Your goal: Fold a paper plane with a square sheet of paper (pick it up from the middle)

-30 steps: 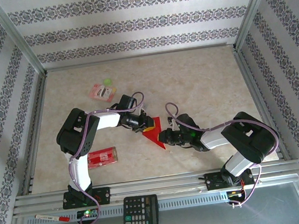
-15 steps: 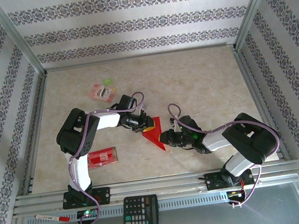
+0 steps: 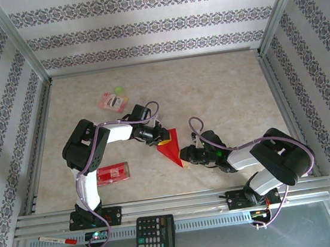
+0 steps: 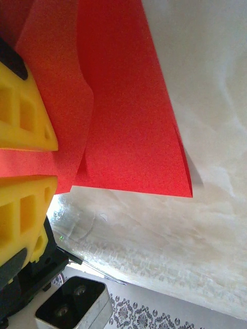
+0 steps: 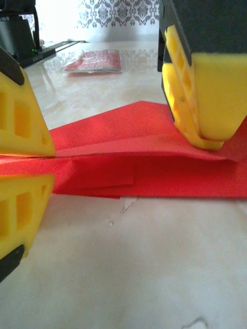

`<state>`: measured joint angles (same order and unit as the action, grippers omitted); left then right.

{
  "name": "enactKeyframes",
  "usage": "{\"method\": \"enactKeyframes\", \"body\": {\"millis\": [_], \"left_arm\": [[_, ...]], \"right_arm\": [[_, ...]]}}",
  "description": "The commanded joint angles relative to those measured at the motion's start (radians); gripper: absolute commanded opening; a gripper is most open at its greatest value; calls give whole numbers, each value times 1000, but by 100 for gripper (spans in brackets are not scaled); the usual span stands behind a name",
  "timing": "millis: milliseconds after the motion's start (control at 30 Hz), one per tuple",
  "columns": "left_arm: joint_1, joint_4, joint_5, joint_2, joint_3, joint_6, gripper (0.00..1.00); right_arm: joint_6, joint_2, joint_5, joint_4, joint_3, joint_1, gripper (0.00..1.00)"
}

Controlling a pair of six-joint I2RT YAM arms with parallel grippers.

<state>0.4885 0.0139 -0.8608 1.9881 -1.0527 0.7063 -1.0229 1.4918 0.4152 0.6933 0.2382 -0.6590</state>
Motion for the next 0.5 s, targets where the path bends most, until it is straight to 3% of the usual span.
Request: {"method": "enactKeyframes", "body": {"millis": [0,233,467], "left_arm": [[-12,49,61,28,29,-31,20],[-11,50,61,31,27,-31,20],[-10,47,59,34,30,-35,20]], "right_arm": [[4,-10,-39,0,-28,-11,15],[29,-37,-27,-29,-17,-10,18],[105,-190,-64,-208,5,-11,23]]}}
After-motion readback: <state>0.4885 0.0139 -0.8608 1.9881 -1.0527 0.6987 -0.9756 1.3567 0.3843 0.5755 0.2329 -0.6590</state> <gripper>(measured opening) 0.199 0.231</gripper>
